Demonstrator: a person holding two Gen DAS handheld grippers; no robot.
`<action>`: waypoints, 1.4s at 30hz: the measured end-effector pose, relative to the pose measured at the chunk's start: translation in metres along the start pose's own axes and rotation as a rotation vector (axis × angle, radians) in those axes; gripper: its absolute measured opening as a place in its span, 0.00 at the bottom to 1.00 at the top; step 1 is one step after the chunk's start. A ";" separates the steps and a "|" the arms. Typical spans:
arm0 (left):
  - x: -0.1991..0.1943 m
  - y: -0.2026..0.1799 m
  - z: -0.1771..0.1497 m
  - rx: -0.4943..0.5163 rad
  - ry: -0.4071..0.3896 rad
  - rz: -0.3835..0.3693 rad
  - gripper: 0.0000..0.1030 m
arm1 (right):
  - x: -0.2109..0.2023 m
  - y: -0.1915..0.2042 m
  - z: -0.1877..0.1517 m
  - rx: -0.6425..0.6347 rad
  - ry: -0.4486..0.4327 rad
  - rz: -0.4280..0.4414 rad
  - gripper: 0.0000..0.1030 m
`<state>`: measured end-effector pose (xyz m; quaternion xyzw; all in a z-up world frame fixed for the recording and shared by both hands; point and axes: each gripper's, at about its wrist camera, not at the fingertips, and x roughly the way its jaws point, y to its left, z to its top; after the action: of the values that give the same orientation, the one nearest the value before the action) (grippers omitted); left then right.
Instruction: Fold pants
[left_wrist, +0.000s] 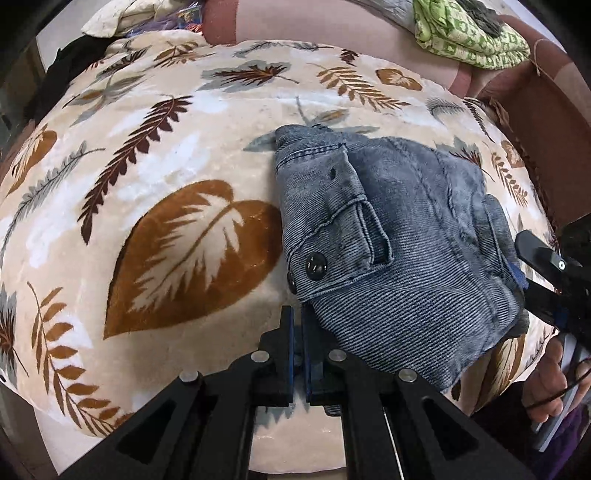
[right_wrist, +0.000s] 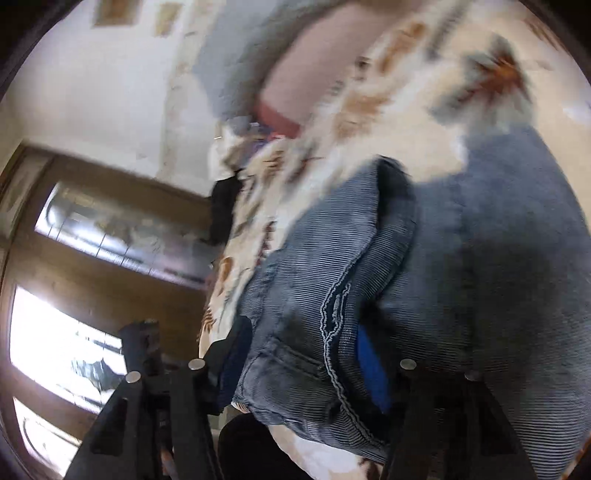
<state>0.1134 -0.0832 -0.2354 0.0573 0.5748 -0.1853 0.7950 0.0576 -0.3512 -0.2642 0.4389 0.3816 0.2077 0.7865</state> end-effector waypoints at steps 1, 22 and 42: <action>0.001 0.000 0.000 0.002 0.006 0.001 0.03 | 0.003 -0.004 0.000 0.019 0.005 -0.034 0.58; -0.035 -0.068 0.008 0.158 -0.101 -0.019 0.03 | -0.095 -0.016 -0.009 -0.018 -0.243 -0.185 0.12; 0.014 -0.130 -0.020 0.348 -0.035 0.031 0.18 | -0.073 0.011 0.010 -0.169 -0.287 -0.412 0.40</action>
<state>0.0525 -0.2006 -0.2389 0.1997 0.5191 -0.2705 0.7858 0.0200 -0.3989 -0.2214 0.3099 0.3287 0.0099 0.8921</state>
